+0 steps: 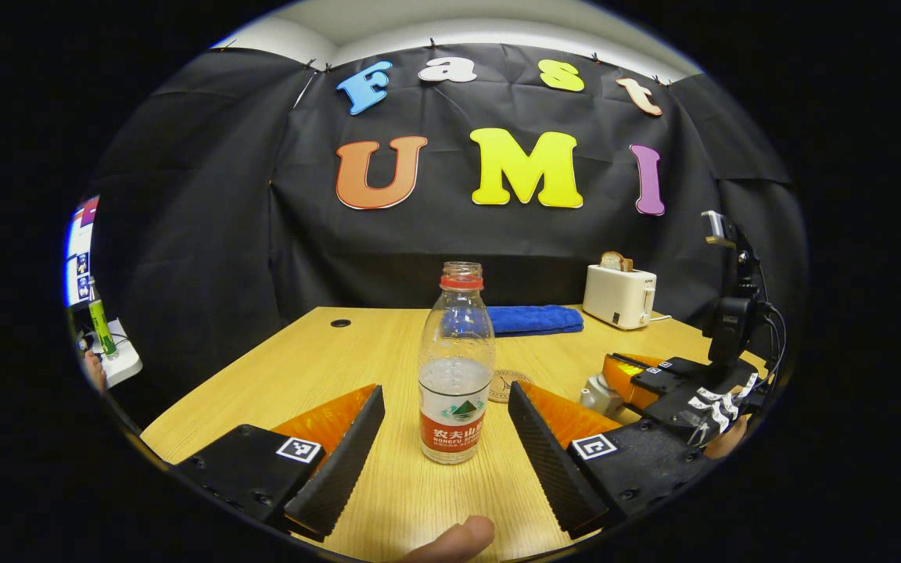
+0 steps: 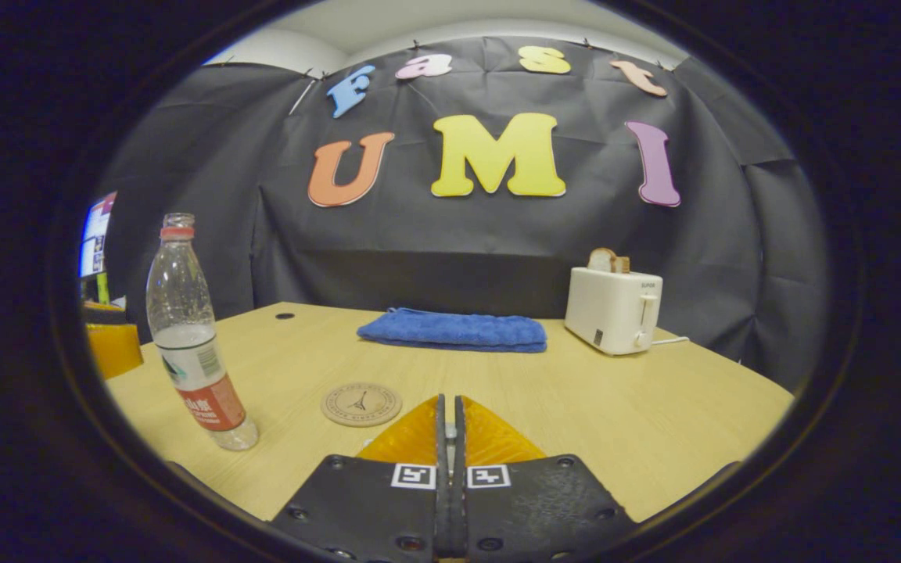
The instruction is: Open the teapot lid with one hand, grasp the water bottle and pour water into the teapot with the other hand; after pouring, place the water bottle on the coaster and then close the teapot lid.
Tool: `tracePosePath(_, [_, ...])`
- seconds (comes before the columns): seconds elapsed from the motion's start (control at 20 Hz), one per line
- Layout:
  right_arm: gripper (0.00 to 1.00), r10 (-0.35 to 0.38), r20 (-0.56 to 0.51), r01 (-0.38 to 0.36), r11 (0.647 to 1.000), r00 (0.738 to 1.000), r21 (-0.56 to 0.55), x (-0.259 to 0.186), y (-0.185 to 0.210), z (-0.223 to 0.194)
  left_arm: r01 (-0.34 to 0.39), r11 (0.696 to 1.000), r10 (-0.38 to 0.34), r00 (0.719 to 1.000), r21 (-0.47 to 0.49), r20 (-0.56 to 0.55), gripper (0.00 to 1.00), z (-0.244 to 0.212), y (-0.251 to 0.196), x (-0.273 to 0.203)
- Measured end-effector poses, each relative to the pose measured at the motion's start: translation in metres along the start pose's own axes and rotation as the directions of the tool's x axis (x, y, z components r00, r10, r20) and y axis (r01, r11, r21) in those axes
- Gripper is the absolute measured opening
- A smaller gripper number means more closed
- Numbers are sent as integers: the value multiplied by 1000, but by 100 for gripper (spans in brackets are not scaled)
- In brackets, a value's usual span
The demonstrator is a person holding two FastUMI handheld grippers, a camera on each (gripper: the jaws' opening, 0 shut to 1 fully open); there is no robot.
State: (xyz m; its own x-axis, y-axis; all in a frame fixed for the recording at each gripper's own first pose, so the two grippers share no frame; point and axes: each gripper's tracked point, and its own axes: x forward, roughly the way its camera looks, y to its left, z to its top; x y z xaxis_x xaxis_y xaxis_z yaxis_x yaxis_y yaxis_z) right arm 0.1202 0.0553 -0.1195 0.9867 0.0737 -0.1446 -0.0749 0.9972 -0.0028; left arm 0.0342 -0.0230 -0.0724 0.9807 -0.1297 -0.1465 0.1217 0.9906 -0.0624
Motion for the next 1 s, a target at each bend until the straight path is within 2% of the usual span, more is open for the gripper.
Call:
tracePosePath(0.1, [0,25,12,-25,1000,1000,19,-5,0,8,12,1000,-12,1000,11,8,100,-2,-3,3])
tracePosePath(0.3, [0,24,46,-24,1000,999,5,-22,-12,24,18,1000,-18,1000,24,9,100,-14,-7,14])
tracePosePath(0.4, [0,15,69,-15,1000,998,8,-32,-24,31,5,999,-7,999,43,35,100,-14,-5,18])
tracePosePath(0.5, [0,51,76,-53,998,996,21,-43,-27,34,4,999,-8,997,53,78,100,-11,-5,25])
tracePosePath(0.65, [0,56,89,-60,997,994,44,-63,-49,42,7,999,-11,995,42,101,100,-14,-4,37])
tracePosePath(0.85, [0,42,121,-45,999,992,23,-88,-74,51,-19,1000,16,993,23,117,100,-13,10,58])
tracePosePath(1.0, [0,25,142,-26,1000,990,4,-101,-86,52,-6,1000,6,991,-3,131,100,-11,11,68])
